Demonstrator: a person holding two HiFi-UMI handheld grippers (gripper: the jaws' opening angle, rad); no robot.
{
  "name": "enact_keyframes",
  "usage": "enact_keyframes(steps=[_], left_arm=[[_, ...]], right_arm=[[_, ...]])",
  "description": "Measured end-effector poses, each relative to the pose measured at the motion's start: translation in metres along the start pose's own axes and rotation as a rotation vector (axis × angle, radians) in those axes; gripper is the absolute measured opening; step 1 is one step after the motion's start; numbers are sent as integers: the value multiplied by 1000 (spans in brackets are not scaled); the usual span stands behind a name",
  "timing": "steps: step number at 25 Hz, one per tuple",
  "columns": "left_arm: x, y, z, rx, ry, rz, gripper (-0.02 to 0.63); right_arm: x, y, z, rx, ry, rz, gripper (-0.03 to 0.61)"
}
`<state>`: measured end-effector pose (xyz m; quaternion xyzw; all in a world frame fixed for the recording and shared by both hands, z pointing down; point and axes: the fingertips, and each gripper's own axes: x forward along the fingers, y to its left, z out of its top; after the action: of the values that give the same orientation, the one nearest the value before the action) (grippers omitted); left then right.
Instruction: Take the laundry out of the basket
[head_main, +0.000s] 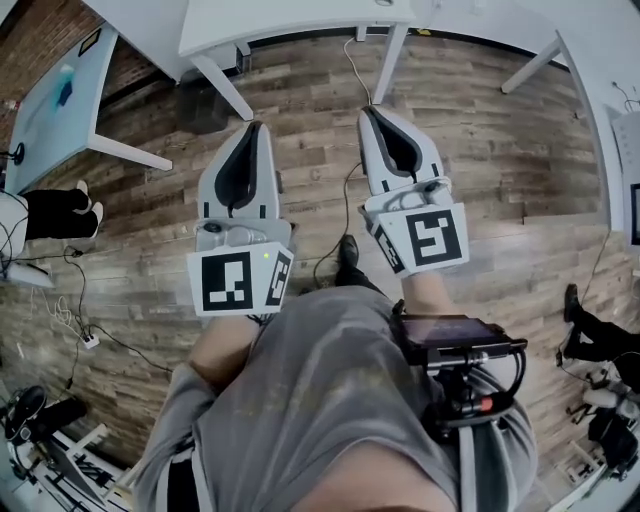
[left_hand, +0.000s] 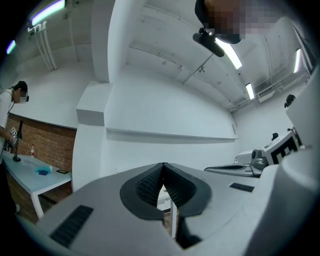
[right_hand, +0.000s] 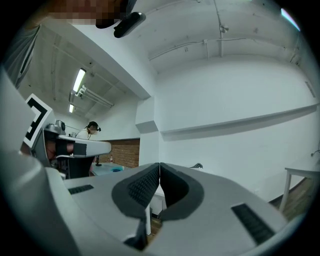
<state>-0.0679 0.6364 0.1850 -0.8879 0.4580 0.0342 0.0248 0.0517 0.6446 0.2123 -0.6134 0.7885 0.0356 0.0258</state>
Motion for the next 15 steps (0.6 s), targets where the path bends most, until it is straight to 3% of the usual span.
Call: enact_keyframes(steps=[7, 15], left_arm=[[55, -19, 0, 28, -1, 13, 8], [92, -6, -13, 20, 23, 35, 8]], right_arm=[[30, -50, -15, 35, 9, 39, 8], [65, -67, -29, 51, 33, 70, 8]])
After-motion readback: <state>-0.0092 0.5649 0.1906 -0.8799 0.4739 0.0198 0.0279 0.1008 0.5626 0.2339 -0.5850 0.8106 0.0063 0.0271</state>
